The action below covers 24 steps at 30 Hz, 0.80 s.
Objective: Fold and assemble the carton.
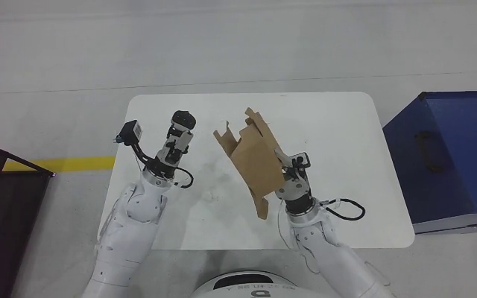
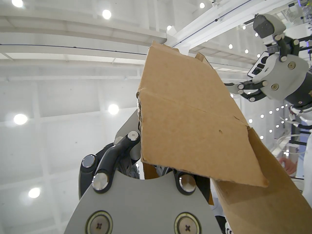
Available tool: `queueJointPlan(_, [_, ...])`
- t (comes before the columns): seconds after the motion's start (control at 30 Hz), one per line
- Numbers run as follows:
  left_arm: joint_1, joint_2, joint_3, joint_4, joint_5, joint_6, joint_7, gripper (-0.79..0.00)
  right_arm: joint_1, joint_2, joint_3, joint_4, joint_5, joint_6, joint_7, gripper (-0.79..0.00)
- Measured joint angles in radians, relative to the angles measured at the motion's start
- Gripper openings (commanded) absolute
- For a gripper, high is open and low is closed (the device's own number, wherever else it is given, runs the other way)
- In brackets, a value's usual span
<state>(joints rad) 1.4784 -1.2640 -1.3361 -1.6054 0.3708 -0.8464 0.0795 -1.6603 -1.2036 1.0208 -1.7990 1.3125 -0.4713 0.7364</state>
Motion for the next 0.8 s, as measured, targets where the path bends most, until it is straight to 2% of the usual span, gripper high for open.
queueJointPlan(0.17, [-0.011,-0.002,0.009,-0.028,0.053,0.051,-0.019,0.0,0.005,-0.006,-0.002,0.028,-0.03,0.01,0.001,-0.785])
queueJointPlan(0.33, [-0.024,-0.004,0.022,-0.058,0.199,0.139,-0.031,0.0,0.011,-0.013,-0.008,0.032,-0.035,0.026,0.003,-0.785])
queueJointPlan(0.53, [-0.041,-0.005,0.049,-0.067,0.326,0.196,-0.053,0.0,0.023,-0.022,-0.014,0.033,-0.011,0.07,0.025,-0.785])
queueJointPlan(0.8, [-0.055,-0.006,0.071,-0.058,0.392,0.221,-0.052,0.0,0.037,-0.032,-0.021,0.03,0.0,0.112,0.044,-0.785])
